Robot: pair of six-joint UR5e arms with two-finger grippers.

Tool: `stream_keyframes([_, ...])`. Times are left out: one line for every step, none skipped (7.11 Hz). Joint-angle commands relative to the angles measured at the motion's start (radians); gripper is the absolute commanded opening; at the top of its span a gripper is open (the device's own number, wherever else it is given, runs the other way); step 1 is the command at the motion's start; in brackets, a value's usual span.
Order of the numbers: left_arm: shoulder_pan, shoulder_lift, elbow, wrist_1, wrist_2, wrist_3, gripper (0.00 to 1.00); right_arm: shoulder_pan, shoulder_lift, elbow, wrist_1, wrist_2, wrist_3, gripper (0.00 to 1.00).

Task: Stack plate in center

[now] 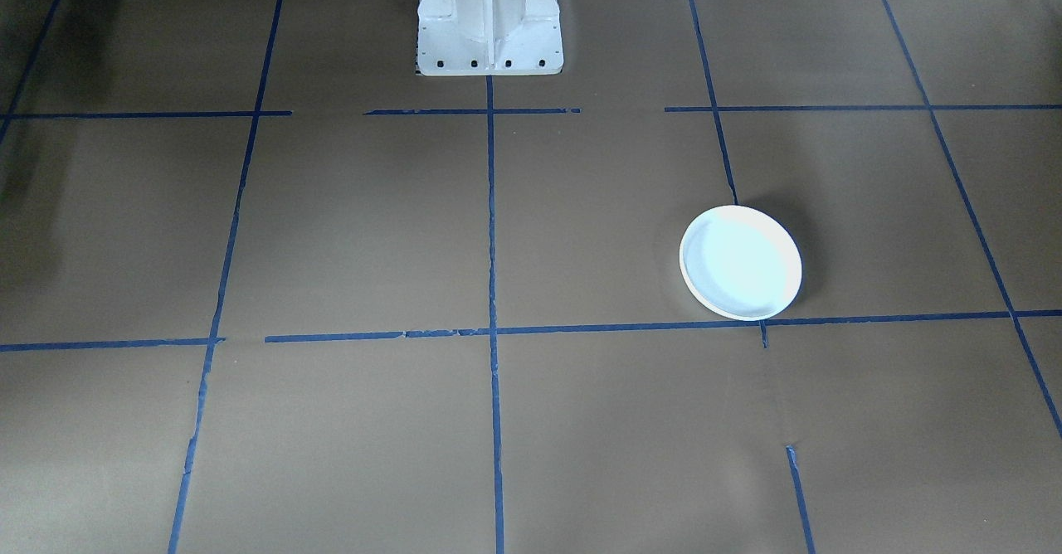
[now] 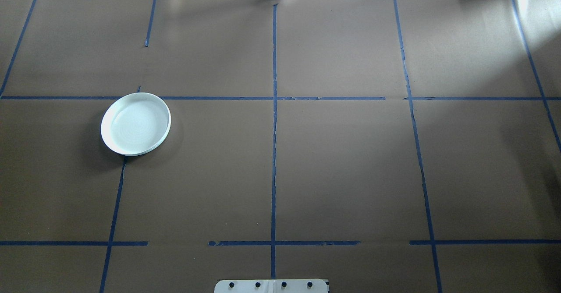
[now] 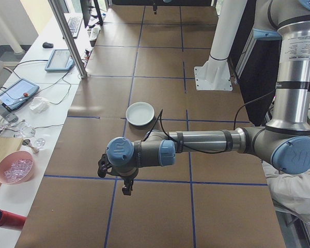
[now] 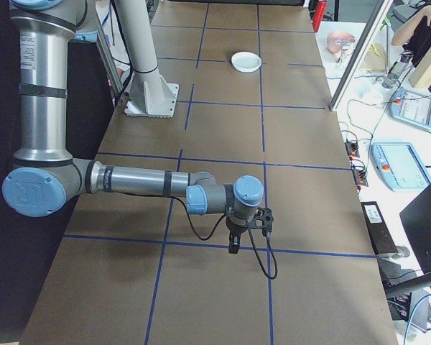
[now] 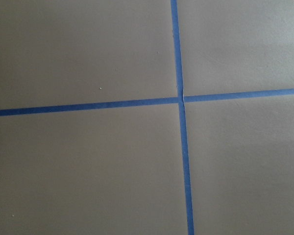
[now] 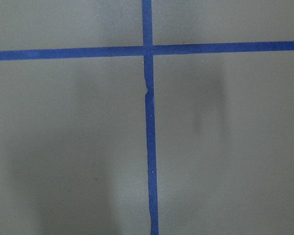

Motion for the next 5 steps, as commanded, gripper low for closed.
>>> stream_keyframes([-0.003, 0.004, -0.003, -0.002, 0.008, 0.005, 1.0, -0.001, 0.0, 0.0, 0.0, 0.0, 0.0, 1.0])
stream_keyframes([-0.01, 0.001, -0.004, -0.002, 0.029, 0.005, 1.0, -0.001, 0.0, 0.0, 0.0, 0.0, 0.0, 1.0])
stream_keyframes([-0.029, 0.001, -0.014, -0.003, 0.066, 0.011, 1.0, 0.001, 0.0, 0.0, 0.0, 0.0, 0.0, 1.0])
stream_keyframes([-0.035, 0.004, -0.018, -0.021, 0.09, 0.01, 1.0, 0.001, 0.0, 0.0, 0.0, 0.0, 0.0, 1.0])
stream_keyframes([-0.032, 0.005, -0.014, -0.022, 0.104, 0.008, 1.0, 0.001, 0.0, 0.0, 0.0, 0.0, 0.0, 1.0])
